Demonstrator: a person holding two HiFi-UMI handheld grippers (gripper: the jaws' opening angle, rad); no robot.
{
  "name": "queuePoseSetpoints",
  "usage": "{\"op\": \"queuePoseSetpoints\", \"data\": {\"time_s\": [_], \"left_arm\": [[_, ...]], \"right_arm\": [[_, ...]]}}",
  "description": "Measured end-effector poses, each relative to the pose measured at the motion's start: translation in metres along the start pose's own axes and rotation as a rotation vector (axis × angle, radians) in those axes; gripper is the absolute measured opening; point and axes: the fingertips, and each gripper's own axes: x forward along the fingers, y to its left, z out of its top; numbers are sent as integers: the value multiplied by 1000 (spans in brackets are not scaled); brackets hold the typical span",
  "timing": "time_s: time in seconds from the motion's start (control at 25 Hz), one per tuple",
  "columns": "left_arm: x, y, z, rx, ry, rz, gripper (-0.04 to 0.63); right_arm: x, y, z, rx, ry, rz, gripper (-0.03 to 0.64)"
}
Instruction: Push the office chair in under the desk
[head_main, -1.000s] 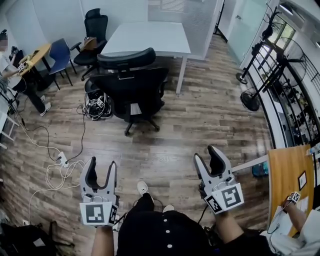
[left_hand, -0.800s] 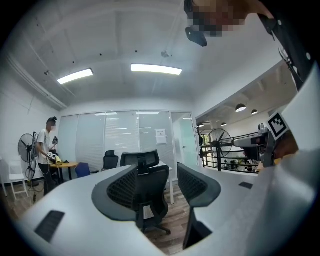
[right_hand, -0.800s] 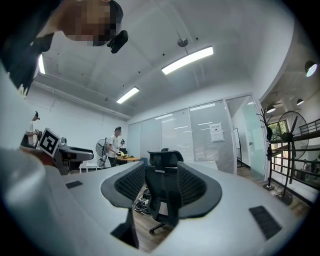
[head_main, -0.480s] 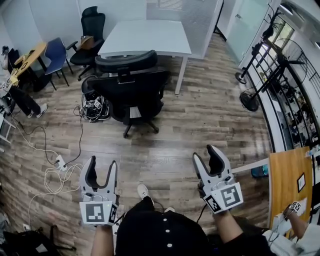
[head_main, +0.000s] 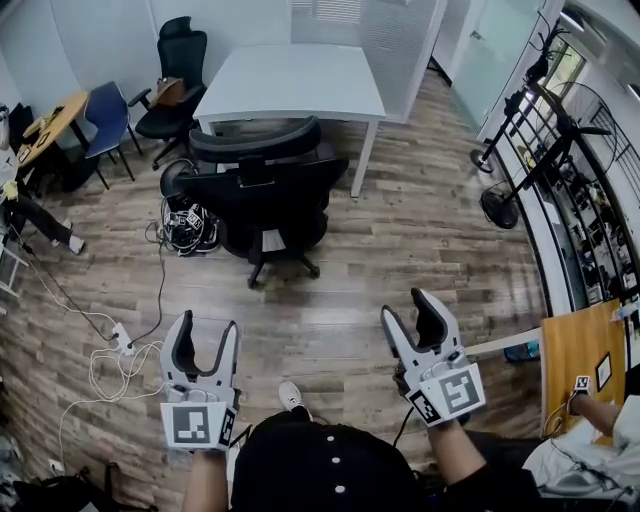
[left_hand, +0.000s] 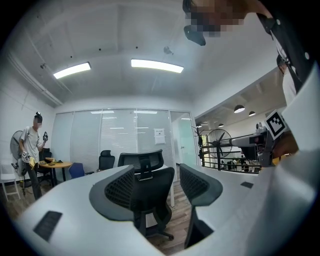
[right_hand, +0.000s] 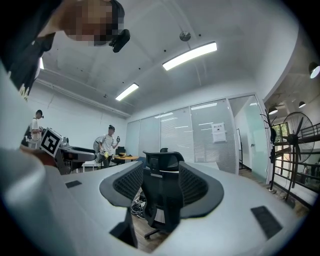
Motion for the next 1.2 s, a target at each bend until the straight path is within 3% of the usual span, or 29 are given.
{"op": "queuePoseSetpoints", "data": {"time_s": [0.64, 1.2], "left_arm": [[55, 54, -2, -3, -3, -48, 296], [70, 78, -15, -5, 13, -68, 296]], "right_arm": [[71, 9, 2, -14, 9, -19, 245], [97, 14, -3, -25, 24, -41, 245]]}}
